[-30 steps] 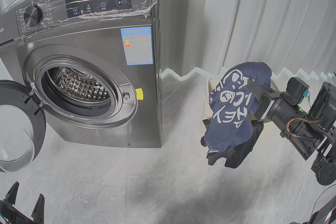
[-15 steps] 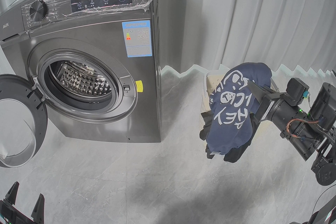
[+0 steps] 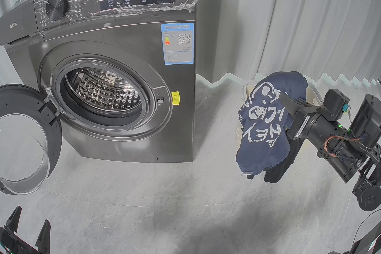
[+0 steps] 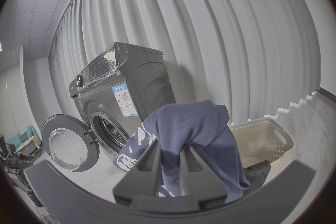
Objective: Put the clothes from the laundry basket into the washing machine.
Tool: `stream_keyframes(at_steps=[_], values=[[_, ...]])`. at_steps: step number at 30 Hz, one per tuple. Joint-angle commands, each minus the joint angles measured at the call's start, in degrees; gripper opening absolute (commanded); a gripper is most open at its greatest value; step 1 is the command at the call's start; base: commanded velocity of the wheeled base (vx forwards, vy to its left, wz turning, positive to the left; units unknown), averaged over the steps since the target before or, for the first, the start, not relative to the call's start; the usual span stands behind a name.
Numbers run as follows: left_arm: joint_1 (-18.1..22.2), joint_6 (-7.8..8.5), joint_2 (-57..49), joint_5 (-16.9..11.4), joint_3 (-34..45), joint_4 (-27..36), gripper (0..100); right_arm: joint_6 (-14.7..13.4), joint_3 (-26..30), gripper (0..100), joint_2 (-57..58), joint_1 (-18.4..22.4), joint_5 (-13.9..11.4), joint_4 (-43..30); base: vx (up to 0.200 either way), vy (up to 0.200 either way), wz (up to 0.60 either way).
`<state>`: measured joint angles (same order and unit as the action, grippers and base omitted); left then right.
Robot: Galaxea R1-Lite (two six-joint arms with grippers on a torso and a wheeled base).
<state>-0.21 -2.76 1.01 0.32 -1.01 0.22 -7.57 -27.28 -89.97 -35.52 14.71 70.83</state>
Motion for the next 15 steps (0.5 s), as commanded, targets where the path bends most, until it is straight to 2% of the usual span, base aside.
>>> stream_keyframes(at_steps=[1, 4, 13, 15], values=[[0.03, -0.06, -0.66, 0.03, 0.84, 0.04, 100, 0.01, 0.04, 0, -0.21, -0.16, -0.04, 0.01, 0.000, 0.200, 0.00], [0.03, -0.06, -0.66, 0.03, 0.84, 0.04, 100, -0.08, 0.04, 0, -0.21, -0.42, 0.05, 0.01, 0.000, 0.200, 0.00], [0.03, -0.06, -0.66, 0.03, 0.84, 0.04, 100, -0.16, 0.12, 0, -0.21, -1.30, 0.05, 0.01, 0.000, 0.000, 0.00], [0.03, -0.06, -0.66, -0.05, 0.84, 0.04, 100, -0.16, 0.39, 0, -0.12, -1.30, 0.05, 0.10, -0.200, 0.000, 0.00]])
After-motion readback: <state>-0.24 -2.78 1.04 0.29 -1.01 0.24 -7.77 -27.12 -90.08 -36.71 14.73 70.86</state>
